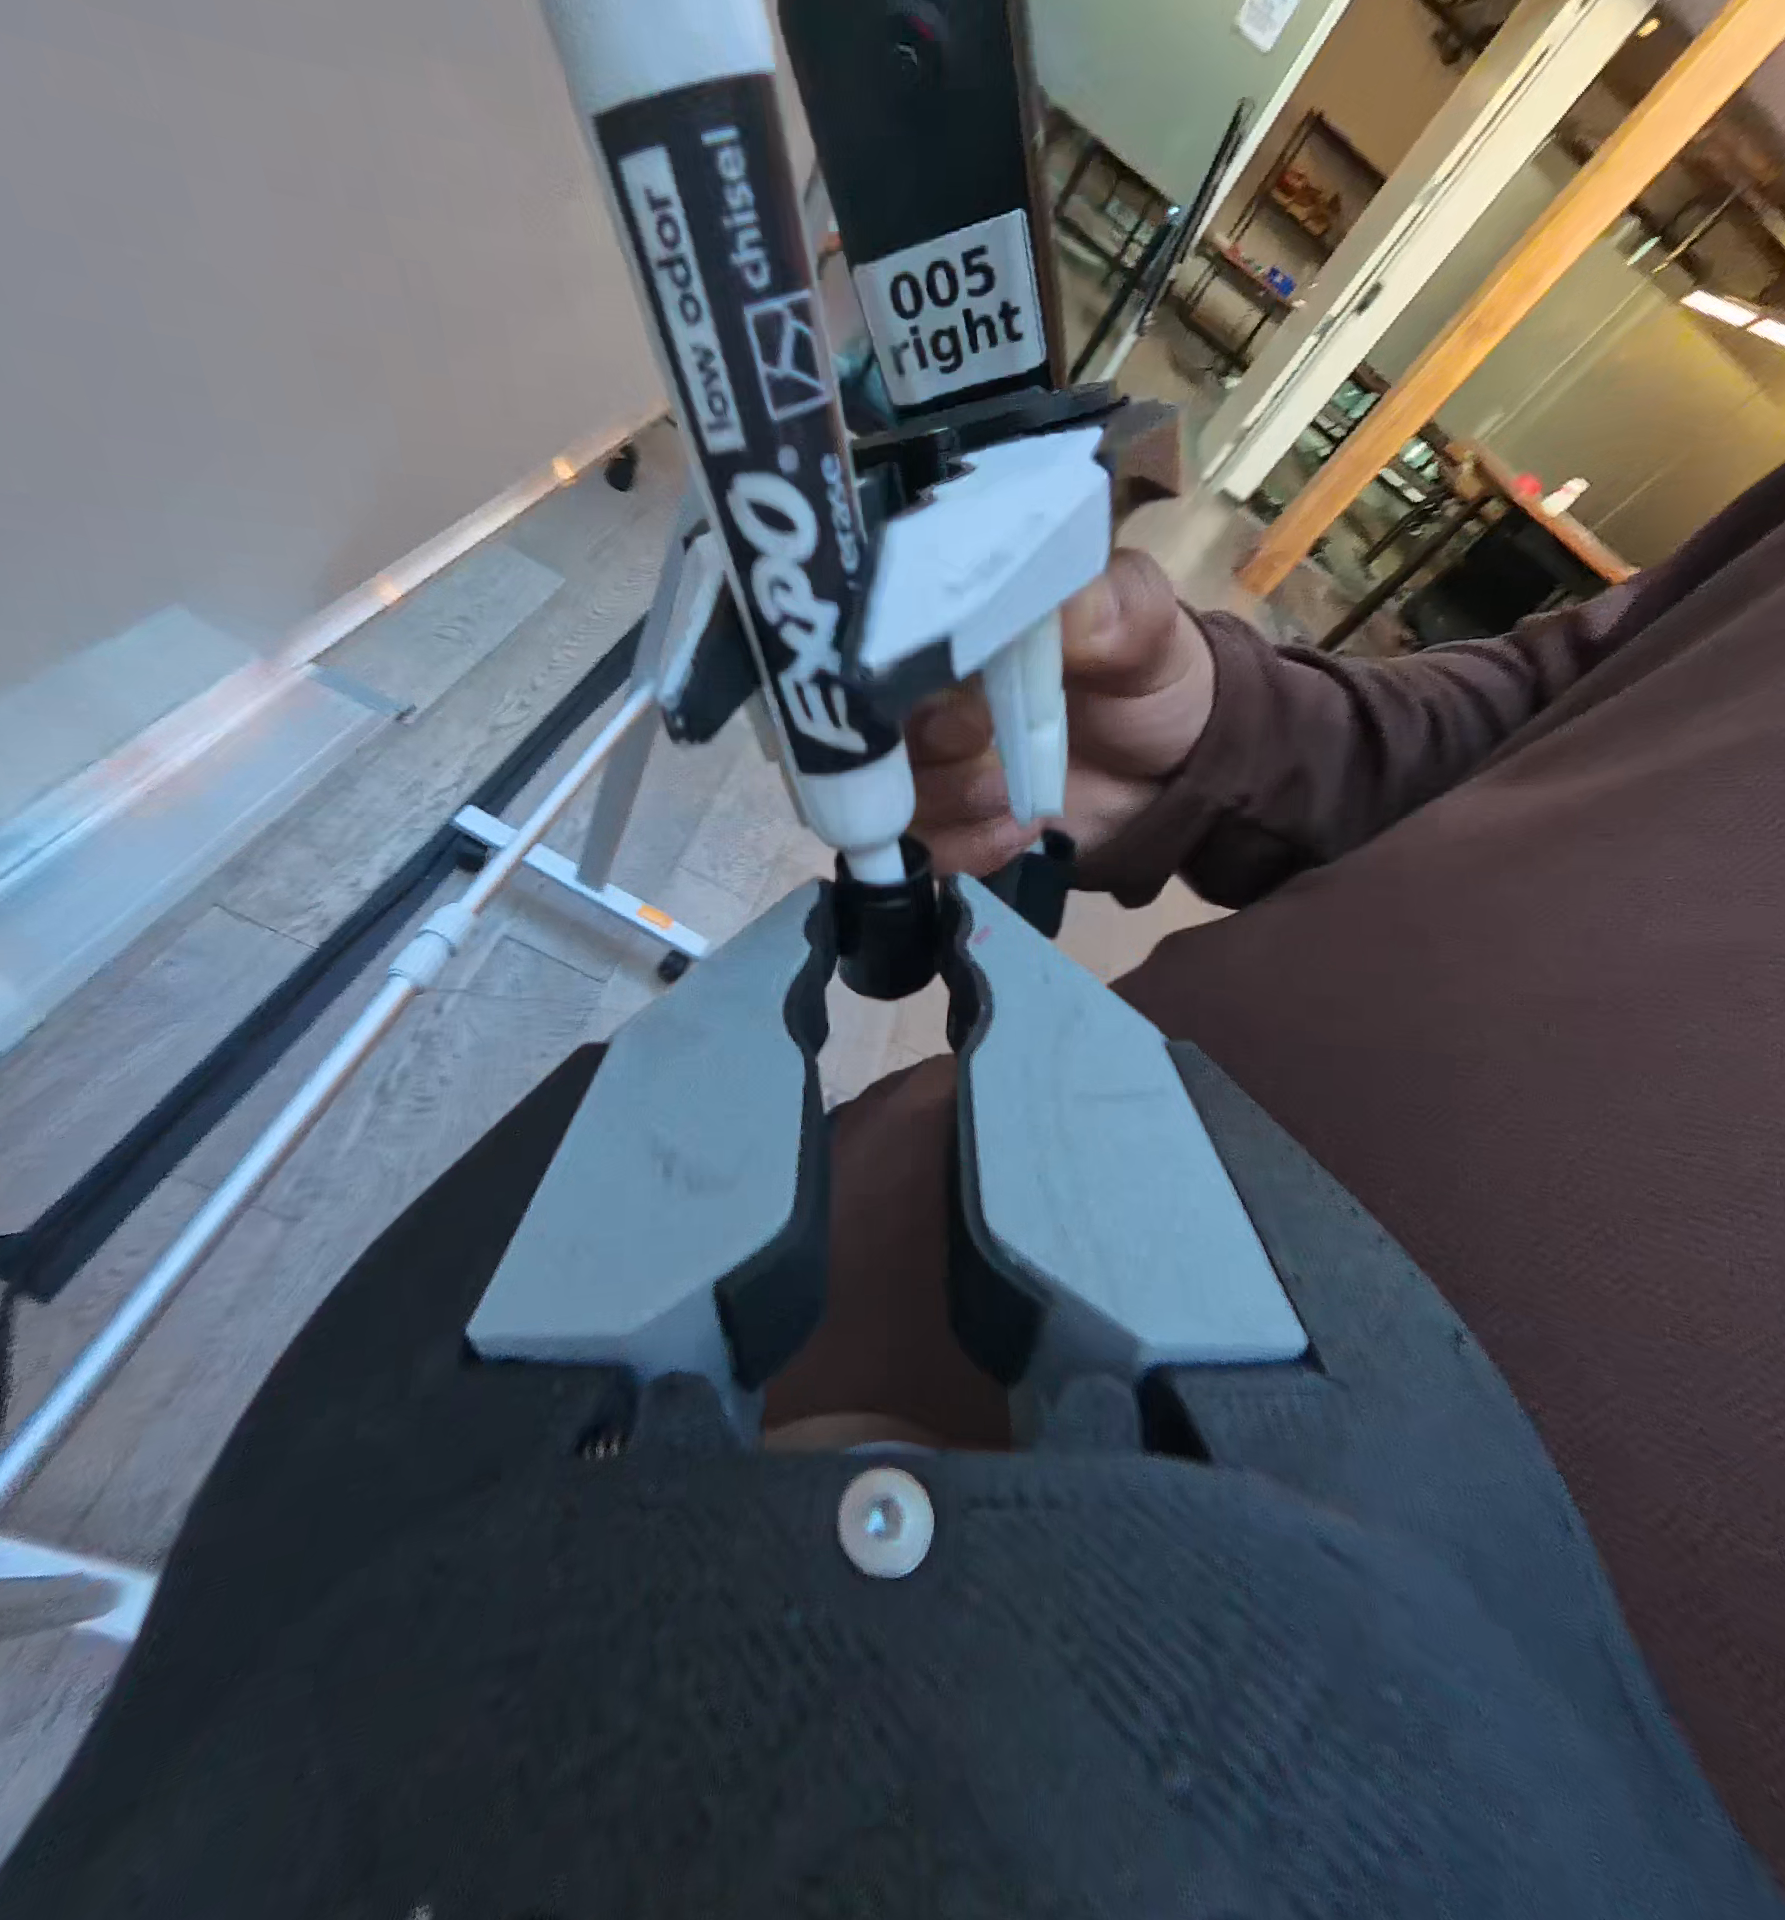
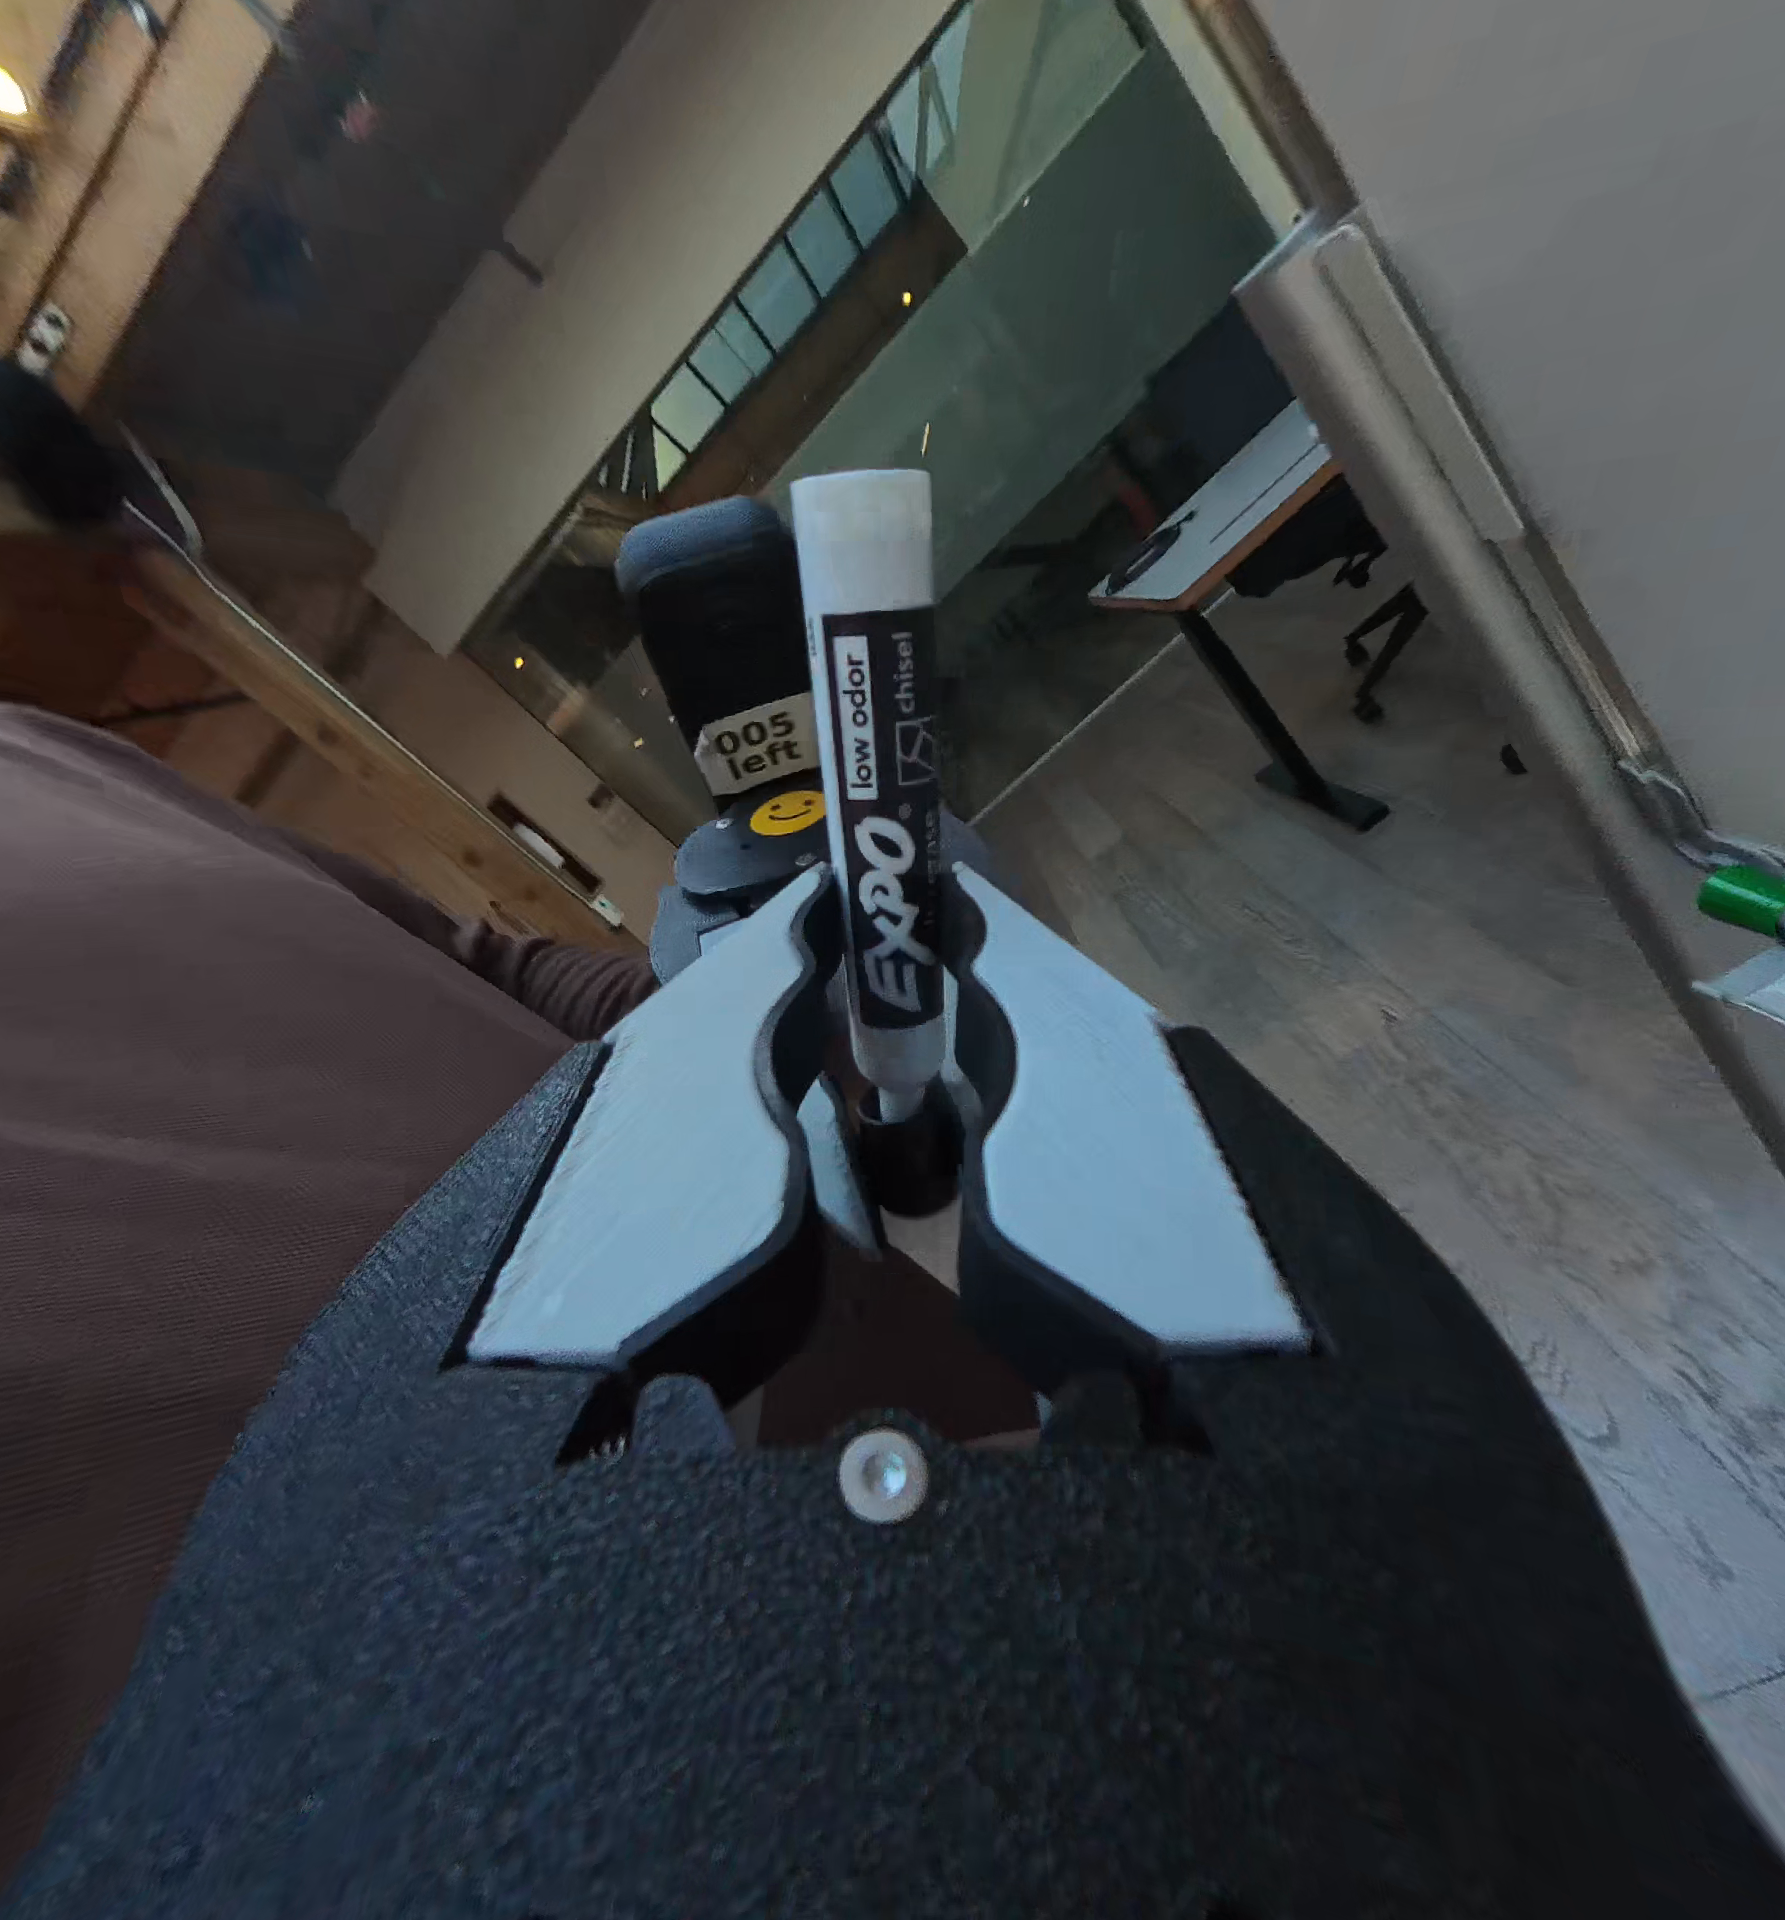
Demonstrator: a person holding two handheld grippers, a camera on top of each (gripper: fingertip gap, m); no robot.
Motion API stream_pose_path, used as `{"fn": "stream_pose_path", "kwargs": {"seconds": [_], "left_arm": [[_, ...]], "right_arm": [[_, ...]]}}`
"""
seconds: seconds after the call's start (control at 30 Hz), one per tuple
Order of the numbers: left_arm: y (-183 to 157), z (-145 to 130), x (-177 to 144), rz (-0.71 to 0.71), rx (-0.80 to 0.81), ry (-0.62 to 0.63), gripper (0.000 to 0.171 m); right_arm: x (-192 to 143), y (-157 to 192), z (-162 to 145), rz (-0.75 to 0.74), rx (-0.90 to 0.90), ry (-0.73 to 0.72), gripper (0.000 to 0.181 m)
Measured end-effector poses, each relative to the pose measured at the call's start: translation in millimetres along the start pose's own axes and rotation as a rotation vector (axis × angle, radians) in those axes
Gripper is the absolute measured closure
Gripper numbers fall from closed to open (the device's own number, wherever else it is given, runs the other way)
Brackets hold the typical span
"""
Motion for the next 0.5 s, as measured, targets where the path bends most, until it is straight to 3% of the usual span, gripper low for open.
{"fn": "stream_pose_path", "kwargs": {"seconds": [0.17, 0.27, 0.4, 0.5], "left_arm": [[4, -8, -13, 0.043, 0.009, 0.042, 0.156], [1, -10, -18, 0.034, 0.014, 0.075, 0.156], [-14, -19, -19, -0.104, -0.068, 0.133, 0.156], [-33, -31, -16, -0.27, -0.221, 0.194, 0.156]], "right_arm": [[-6, -9, -10, 0.009, 0.043, 0.047, 0.164], [-12, -6, -18, 0.007, -0.031, 0.11, 0.163], [-19, 7, -36, 0.058, -0.158, 0.223, 0.163], [-23, 23, -51, 0.106, -0.312, 0.323, 0.163]]}}
Point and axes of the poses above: each gripper's, where its closed fingertips meet, x out along the fingers, z out of its top, y = z × x across the jaws, the point moved 3 cm from there along -x, back along the fingers, and after that the axes turned 14 degrees about -z, right-handed, at the moved point
